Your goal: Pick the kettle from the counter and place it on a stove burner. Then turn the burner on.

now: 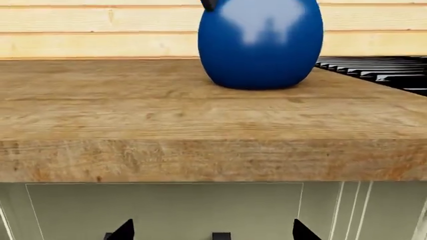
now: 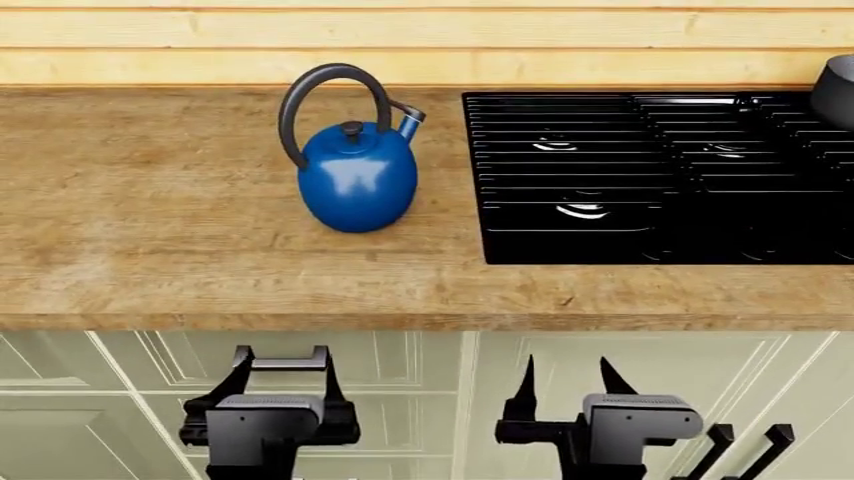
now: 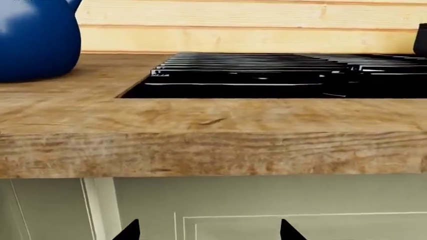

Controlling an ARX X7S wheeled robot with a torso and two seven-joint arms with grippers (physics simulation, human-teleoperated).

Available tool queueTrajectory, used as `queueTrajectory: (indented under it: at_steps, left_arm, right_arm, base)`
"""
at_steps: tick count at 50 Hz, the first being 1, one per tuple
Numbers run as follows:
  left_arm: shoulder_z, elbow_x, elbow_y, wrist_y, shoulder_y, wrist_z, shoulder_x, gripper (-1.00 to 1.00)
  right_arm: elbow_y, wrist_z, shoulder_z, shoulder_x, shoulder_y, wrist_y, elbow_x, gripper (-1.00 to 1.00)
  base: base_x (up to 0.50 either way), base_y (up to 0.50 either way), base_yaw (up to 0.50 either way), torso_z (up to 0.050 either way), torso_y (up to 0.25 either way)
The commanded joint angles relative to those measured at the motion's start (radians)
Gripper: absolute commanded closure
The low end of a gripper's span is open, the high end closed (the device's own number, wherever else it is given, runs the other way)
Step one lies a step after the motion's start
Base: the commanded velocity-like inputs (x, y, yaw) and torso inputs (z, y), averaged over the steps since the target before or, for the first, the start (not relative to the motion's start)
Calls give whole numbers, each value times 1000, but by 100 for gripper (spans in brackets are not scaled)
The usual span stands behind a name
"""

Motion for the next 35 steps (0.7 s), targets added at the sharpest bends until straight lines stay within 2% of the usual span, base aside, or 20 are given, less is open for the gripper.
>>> queueTrajectory:
  at_steps: [1, 3, 5, 7, 9, 10, 11, 14, 18, 21, 27, 35]
  left_arm:
    - [-30, -39, 272, -39, 73, -36, -45, -100]
    - [-15, -53, 474, -213, 101, -40, -113, -100]
    - [-42, -124, 660, -386, 105, -62, -158, -100]
    - [-115, -211, 851, -570, 77, -119, -200, -100]
    - [-184, -304, 957, -694, 34, -159, -225, -100]
    - [-217, -363, 992, -761, -3, -177, -237, -100]
    - [-200, -375, 993, -815, -31, -171, -270, -100]
    - [-284, -517, 1001, -927, -127, -186, -287, -100]
    - [-260, -636, 987, -1110, -322, -210, -347, -100]
    - [-287, -703, 979, -1164, -400, -225, -353, -100]
    - [-306, -669, 972, -1115, -347, -227, -366, -100]
    - [-267, -653, 941, -1111, -383, -227, -371, -100]
  right_arm:
    - [-192, 34, 29, 29, -35, 109, 59, -100]
    - [-425, 39, 45, 80, -81, 256, 150, -100]
    - [-552, 92, 56, 114, -92, 362, 137, -100]
    - [-695, 122, 109, 135, -85, 502, 252, -100]
    - [-784, 158, 139, 156, -52, 618, 327, -100]
    - [-822, 180, 170, 164, -22, 683, 383, -100]
    - [-860, 195, 194, 177, 11, 729, 424, -100]
    - [-932, 252, 247, 207, 113, 844, 518, -100]
    - [-966, 318, 334, 233, 242, 966, 673, -100]
    - [-967, 352, 374, 245, 278, 1014, 742, -100]
    - [-958, 335, 306, 241, 252, 984, 682, -100]
    - [-955, 349, 288, 252, 277, 999, 683, -100]
  base:
    - [0, 0, 0, 0, 0]
    - [0, 0, 0, 0, 0]
    - [0, 0, 0, 0, 0]
    - [0, 0, 0, 0, 0]
    - [0, 0, 0, 0, 0]
    - [0, 0, 0, 0, 0]
    - [0, 0, 0, 0, 0]
    - [0, 0, 0, 0, 0]
    - [0, 0, 0, 0, 0]
    - [0, 0, 0, 0, 0]
    - [218, 0, 0, 0, 0]
    - [269, 0, 0, 0, 0]
